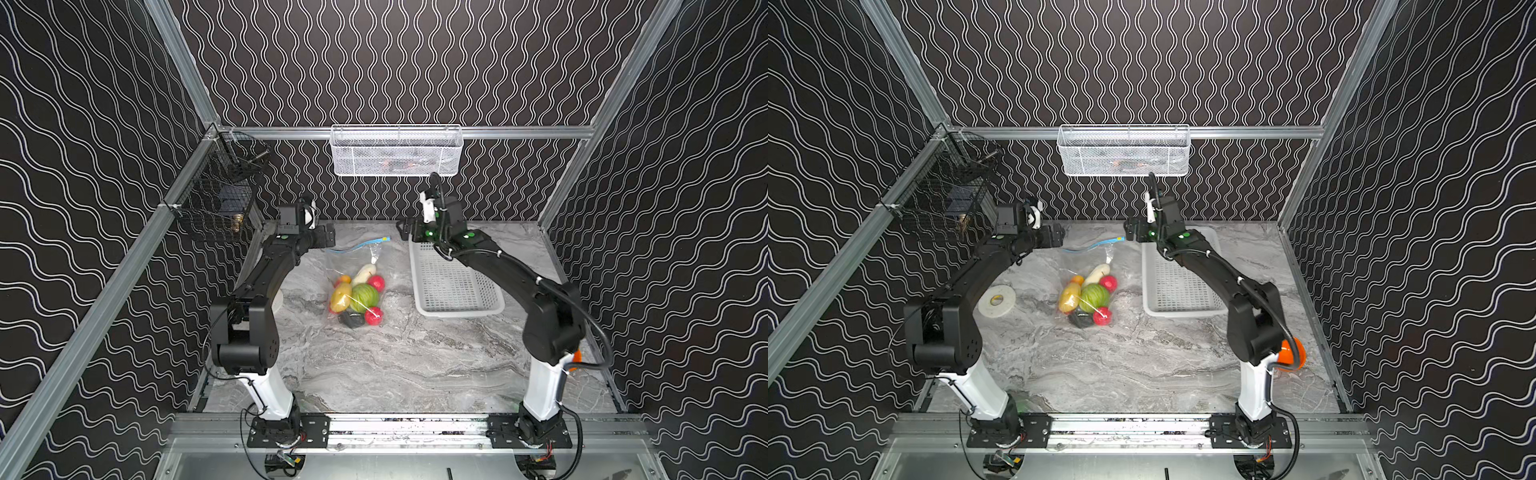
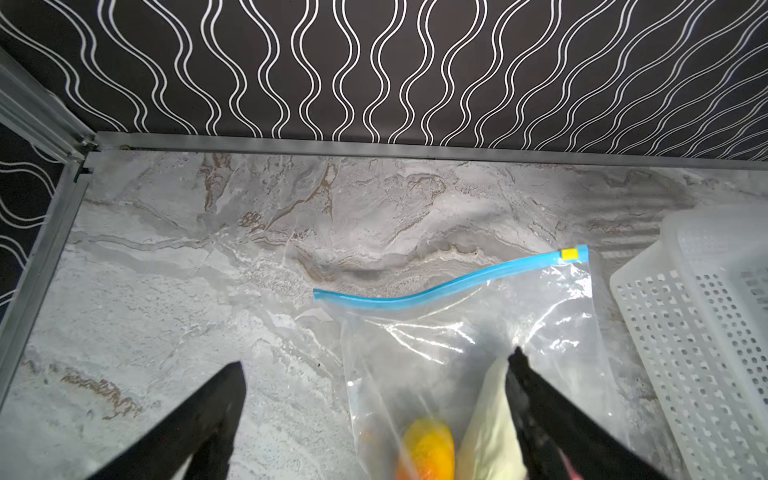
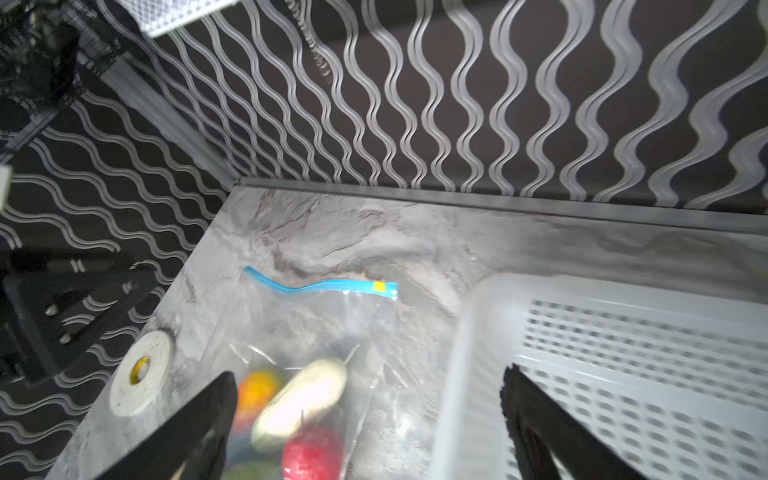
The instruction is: Place the food in the zip-top bag and seal the zipper
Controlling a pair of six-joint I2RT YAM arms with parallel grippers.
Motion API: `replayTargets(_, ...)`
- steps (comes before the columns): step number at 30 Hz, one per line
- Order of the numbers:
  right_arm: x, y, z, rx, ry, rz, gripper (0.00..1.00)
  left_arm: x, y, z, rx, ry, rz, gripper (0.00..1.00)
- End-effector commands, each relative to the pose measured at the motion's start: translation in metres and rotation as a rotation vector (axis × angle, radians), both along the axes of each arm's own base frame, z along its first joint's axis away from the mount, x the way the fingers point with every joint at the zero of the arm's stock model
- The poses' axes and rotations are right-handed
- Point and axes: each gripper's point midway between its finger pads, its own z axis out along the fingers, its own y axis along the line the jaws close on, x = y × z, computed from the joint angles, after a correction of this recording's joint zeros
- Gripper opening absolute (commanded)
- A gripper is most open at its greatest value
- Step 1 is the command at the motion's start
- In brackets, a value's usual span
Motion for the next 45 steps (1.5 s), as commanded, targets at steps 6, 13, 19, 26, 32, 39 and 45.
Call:
replayTargets(6,-0.021,-0.065,0.017,-0.045,-0.095,-0.173,0.99,-0.020,-0.002,-0.009,-0.016,-0.044,-0.050,0.99)
replayTargets(13,-0.051,-0.136,0.004,-0.063,-0.092,-0.378,0.99,-0.048,-0.006,-0.035,-0.061,-0.048,-0.084,0.99)
replayTargets(19,-0.086,-0.175,-0.004,-0.080,-0.141,-0.478,0.99,-0.058,0.014,-0.050,-0.028,-0.064,-0.038,0.99)
replayTargets(26,-0.125,-0.220,-0.003,-0.118,-0.269,-0.614,0.99,-0.070,0.029,-0.068,0.065,-0.148,0.004,0.99)
replayTargets(32,-0.149,-0.252,-0.013,-0.169,-0.329,-0.731,0.99,-0.079,0.034,-0.078,0.100,-0.200,0.012,0.99)
replayTargets(39,-0.165,-0.282,-0.046,-0.273,-0.283,-0.870,0.99,-0.089,0.035,-0.094,0.113,-0.225,0.014,0.99)
replayTargets(45,-0.181,-0.298,-0.067,-0.316,-0.344,-0.928,0.99,-0.101,0.044,-0.111,0.122,-0.254,0.066,0.99)
